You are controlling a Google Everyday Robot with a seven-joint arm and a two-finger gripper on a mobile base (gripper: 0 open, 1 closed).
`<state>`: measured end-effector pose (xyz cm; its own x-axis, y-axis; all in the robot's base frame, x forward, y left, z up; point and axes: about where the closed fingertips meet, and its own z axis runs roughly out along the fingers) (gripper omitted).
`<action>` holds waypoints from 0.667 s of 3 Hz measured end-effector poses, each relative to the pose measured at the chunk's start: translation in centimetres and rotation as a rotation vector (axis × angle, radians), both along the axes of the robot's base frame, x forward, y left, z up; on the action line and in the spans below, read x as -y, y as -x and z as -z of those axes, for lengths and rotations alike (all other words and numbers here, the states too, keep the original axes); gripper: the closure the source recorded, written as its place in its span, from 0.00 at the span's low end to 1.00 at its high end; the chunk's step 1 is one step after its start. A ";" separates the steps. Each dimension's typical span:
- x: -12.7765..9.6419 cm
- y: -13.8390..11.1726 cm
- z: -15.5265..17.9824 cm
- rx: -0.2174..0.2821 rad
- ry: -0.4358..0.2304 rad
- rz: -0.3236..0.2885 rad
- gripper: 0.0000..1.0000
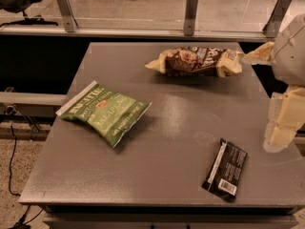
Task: Move rxbar chocolate near green jalapeno chip bag
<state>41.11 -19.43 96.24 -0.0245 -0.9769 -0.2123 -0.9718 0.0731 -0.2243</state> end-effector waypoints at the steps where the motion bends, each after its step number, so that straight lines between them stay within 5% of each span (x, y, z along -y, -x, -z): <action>1: -1.9 2.4 2.5 -0.041 -0.019 -0.164 0.00; 2: -3.1 4.4 5.5 -0.076 -0.026 -0.303 0.00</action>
Offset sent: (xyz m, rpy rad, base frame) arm -0.0707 0.0404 -0.1007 0.0316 0.1428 0.4867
